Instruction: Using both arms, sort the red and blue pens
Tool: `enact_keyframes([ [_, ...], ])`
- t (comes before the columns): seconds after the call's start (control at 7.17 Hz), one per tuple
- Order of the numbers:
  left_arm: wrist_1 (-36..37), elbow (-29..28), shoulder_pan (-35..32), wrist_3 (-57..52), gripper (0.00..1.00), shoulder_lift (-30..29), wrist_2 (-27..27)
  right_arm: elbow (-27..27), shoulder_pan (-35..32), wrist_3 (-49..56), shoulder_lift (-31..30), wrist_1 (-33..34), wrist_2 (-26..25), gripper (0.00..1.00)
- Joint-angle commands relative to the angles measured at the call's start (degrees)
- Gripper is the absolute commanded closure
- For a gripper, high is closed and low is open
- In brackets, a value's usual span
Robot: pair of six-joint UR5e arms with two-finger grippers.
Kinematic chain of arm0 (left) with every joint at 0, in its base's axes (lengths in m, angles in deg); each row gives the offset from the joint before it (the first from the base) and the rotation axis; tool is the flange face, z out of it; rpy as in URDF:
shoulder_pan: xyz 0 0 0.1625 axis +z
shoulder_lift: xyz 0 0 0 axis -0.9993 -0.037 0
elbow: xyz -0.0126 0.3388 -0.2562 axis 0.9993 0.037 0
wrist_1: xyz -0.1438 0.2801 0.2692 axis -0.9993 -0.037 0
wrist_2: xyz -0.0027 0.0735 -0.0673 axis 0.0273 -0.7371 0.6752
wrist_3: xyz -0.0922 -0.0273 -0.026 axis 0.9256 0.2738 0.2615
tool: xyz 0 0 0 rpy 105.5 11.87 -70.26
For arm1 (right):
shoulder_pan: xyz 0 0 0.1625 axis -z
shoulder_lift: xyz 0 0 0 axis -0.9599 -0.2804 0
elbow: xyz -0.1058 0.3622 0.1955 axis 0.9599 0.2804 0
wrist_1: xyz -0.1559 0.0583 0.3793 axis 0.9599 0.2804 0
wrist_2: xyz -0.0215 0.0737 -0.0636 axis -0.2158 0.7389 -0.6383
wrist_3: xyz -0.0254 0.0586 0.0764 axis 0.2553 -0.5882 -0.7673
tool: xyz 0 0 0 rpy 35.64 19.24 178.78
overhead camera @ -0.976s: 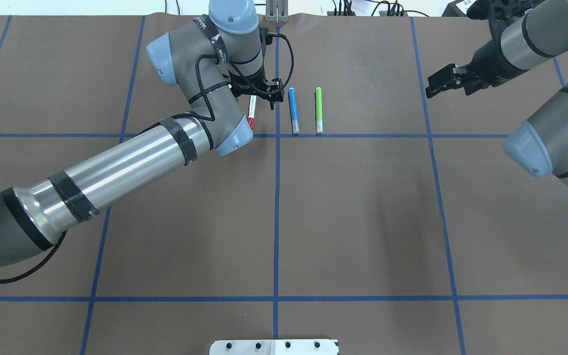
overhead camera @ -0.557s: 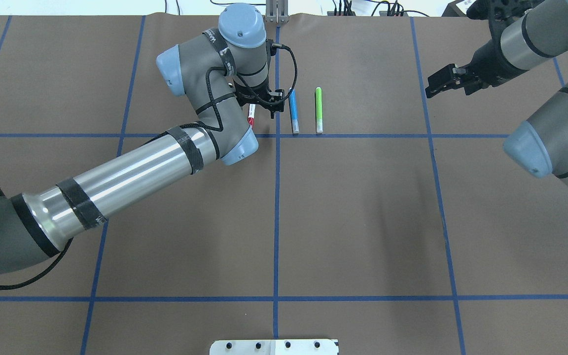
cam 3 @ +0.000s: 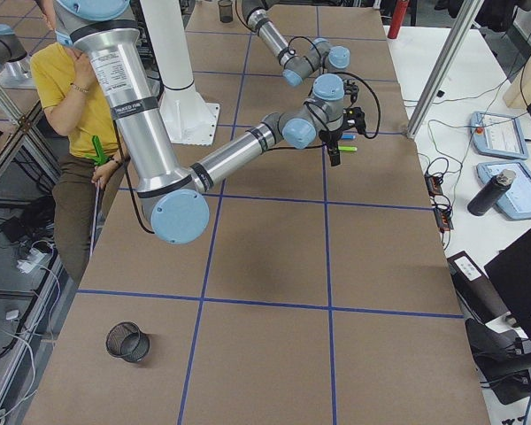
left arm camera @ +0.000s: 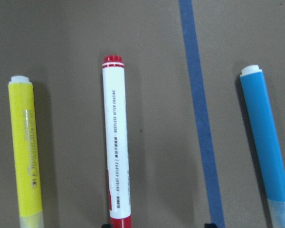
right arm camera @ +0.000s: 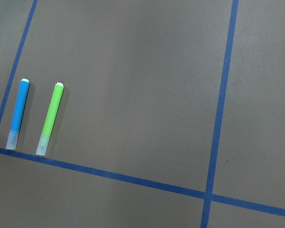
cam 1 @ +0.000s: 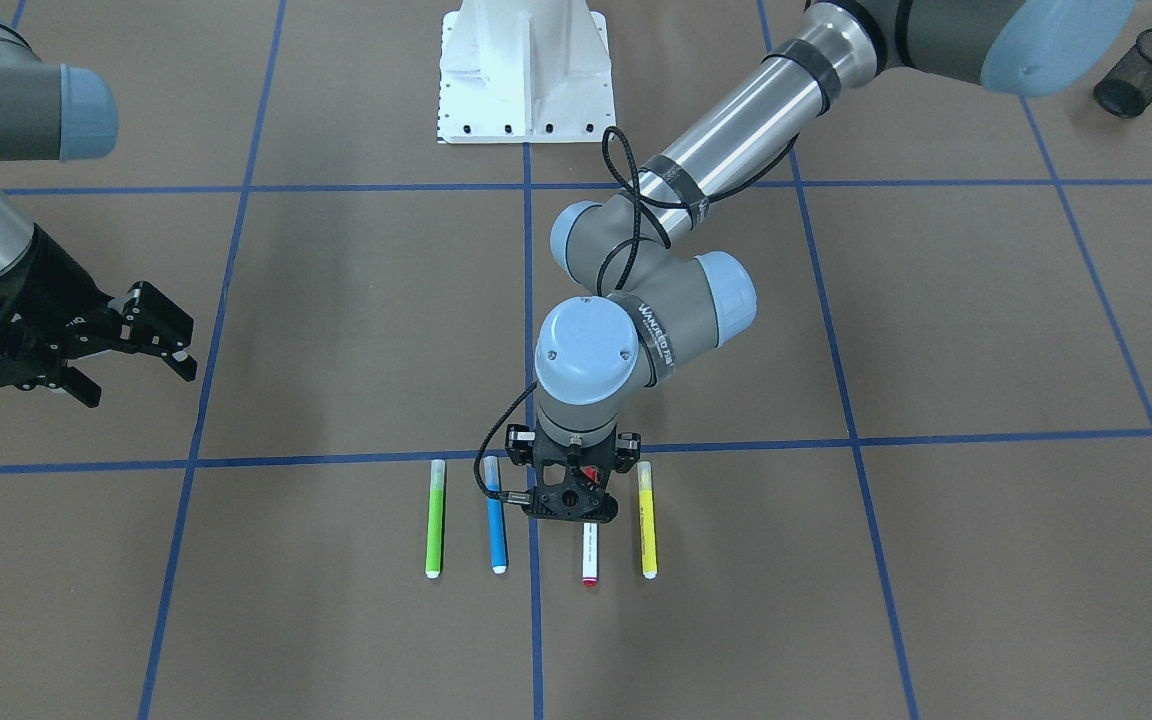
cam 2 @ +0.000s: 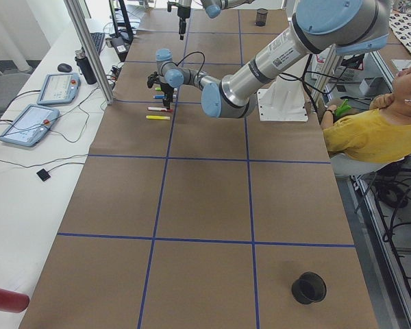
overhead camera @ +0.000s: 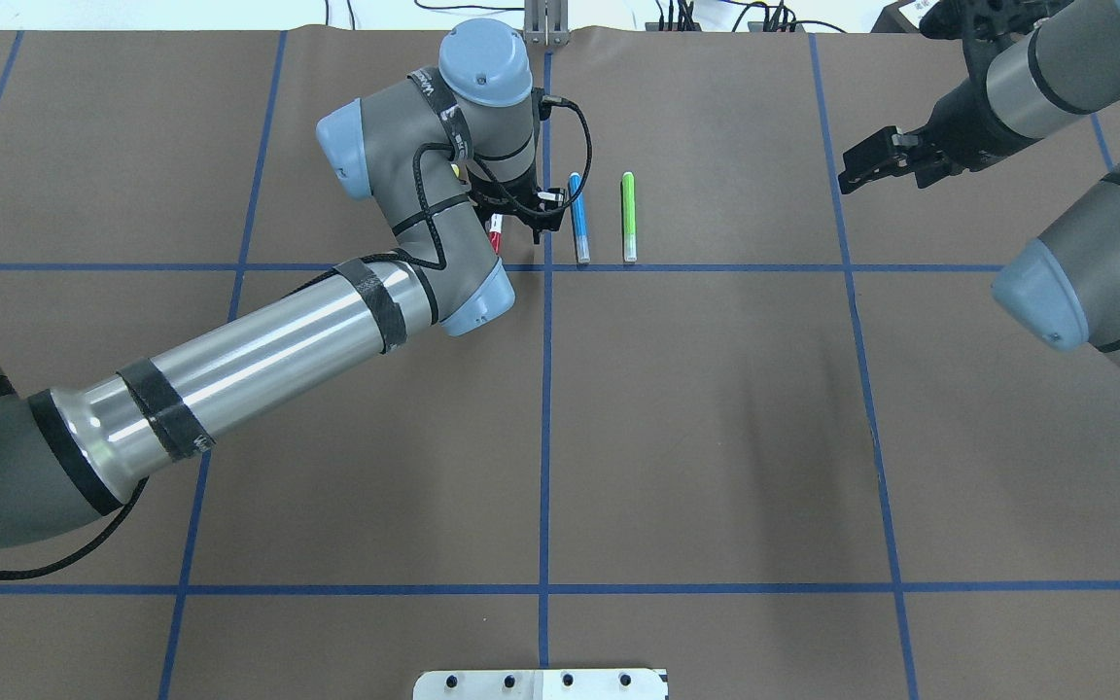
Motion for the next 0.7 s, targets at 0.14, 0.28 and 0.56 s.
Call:
enact_keyframes([
  [0.14, 0.0, 0.53, 0.07, 0.11, 0.3, 0.8, 0.0, 0.0, 0.06, 0.0, 0.0, 0.0, -0.26, 0.0],
  [0.28, 0.09, 0.8, 0.07, 0.11, 0.31, 0.97, 0.0, 0.0, 0.06, 0.0, 0.0, 0.0, -0.26, 0.0],
  [0.56, 0.09, 1.58, 0.16, 0.19, 0.43, 1.85, 0.0, 0.0, 0.15, 0.0, -0.09, 0.0, -0.26, 0.0],
])
